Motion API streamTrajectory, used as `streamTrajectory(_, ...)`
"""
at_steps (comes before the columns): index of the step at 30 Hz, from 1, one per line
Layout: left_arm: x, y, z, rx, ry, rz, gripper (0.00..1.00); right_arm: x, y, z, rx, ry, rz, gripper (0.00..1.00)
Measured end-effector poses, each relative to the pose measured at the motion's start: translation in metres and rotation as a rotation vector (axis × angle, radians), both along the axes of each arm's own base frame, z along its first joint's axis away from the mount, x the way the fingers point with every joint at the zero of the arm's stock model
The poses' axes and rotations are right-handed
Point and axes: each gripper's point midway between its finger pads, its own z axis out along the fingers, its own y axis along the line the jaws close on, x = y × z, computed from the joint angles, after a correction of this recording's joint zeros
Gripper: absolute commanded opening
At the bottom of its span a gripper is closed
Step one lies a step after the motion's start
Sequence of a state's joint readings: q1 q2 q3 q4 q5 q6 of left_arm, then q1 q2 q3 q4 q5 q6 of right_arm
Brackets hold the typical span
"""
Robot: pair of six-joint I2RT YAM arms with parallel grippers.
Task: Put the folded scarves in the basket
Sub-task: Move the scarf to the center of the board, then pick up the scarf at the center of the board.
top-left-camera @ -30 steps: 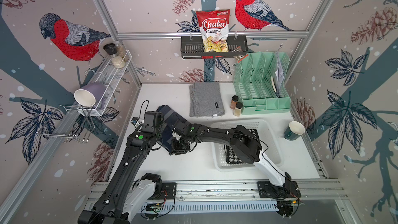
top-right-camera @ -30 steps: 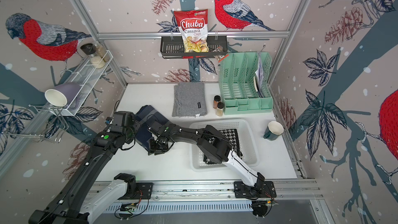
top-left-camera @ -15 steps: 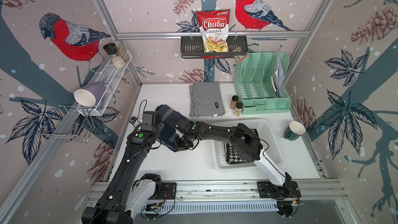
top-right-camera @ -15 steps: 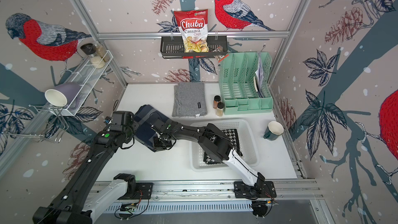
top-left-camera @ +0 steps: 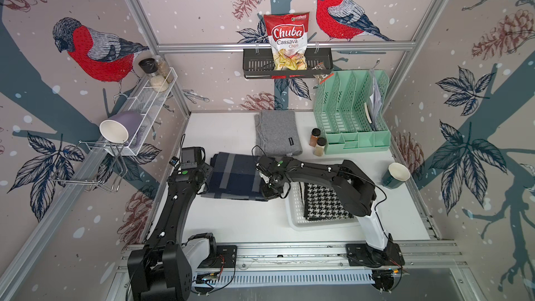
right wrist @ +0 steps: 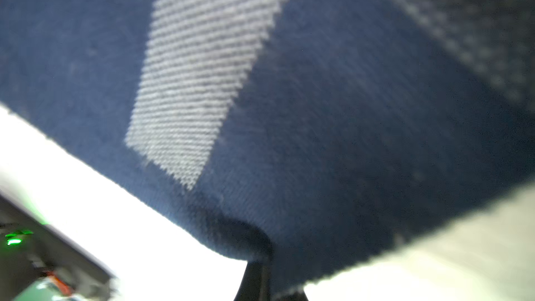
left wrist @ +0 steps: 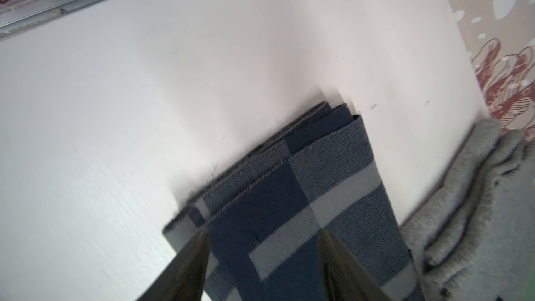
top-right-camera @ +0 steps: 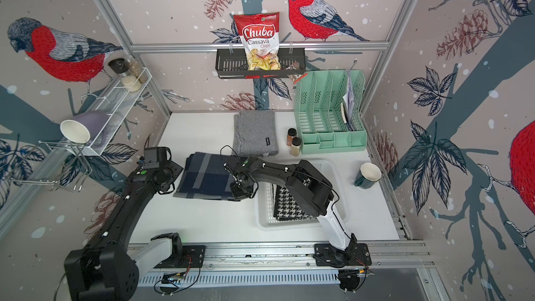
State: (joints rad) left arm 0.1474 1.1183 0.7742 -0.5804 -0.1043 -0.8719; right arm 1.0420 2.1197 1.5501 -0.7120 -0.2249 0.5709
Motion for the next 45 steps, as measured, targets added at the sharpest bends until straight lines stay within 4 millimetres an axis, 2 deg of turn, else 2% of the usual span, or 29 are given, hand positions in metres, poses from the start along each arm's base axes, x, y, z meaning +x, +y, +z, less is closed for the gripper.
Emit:
streamTrajectory(2, 0.001, 0.008, -0.012, -0.002, 0.03, 0.005, 0.64, 0.006, -0.011, 0.0, -0.019, -0.008, -0.02, 0.03)
streamTrajectory(5, 0.006, 0.011, -0.029, -0.025, 0.059, -0.008, 0.64, 0.011, -0.019, 0.003, -0.036, -0.03, -0.037, 0.2)
streamTrajectory(6, 0.008, 0.01, -0.035, -0.038, 0.07, -0.02, 0.64, 0.011, -0.018, 0.005, -0.032, -0.033, -0.038, 0.28)
streamTrajectory(10, 0.02, 0.006, -0.057, -0.073, 0.119, -0.082, 0.66, 0.013, -0.008, 0.018, -0.003, -0.058, -0.05, 0.51)
streamTrajectory(16, 0.03, 0.003, -0.074, -0.097, 0.134, -0.166, 0.69, 0.021, -0.001, 0.04, 0.049, -0.084, -0.1, 0.68)
streamTrajectory(22, 0.038, -0.006, -0.087, -0.129, 0.134, -0.255, 0.69, 0.041, -0.003, 0.057, 0.091, -0.106, -0.182, 0.74)
streamTrajectory(27, 0.042, -0.012, -0.089, -0.15, 0.103, -0.282, 0.69, 0.06, -0.013, 0.055, 0.11, -0.101, -0.272, 0.77)
streamTrajectory(32, 0.045, -0.015, -0.09, -0.159, 0.061, -0.293, 0.63, 0.079, -0.016, 0.05, 0.138, -0.084, -0.341, 0.79)
streamTrajectory(39, 0.045, -0.013, -0.093, -0.157, 0.039, -0.262, 0.37, 0.087, -0.002, 0.031, 0.149, -0.045, -0.385, 0.79)
streamTrajectory(42, 0.043, -0.01, -0.096, -0.154, 0.037, -0.229, 0.3, 0.086, 0.005, 0.022, 0.144, -0.032, -0.395, 0.79)
streamTrajectory(44, 0.041, -0.009, -0.097, -0.154, 0.037, -0.218, 0.2, 0.085, 0.008, 0.017, 0.137, -0.025, -0.393, 0.79)
streamTrajectory(45, 0.04, -0.008, -0.098, -0.158, 0.037, -0.204, 0.11, 0.084, 0.009, 0.013, 0.133, -0.021, -0.391, 0.79)
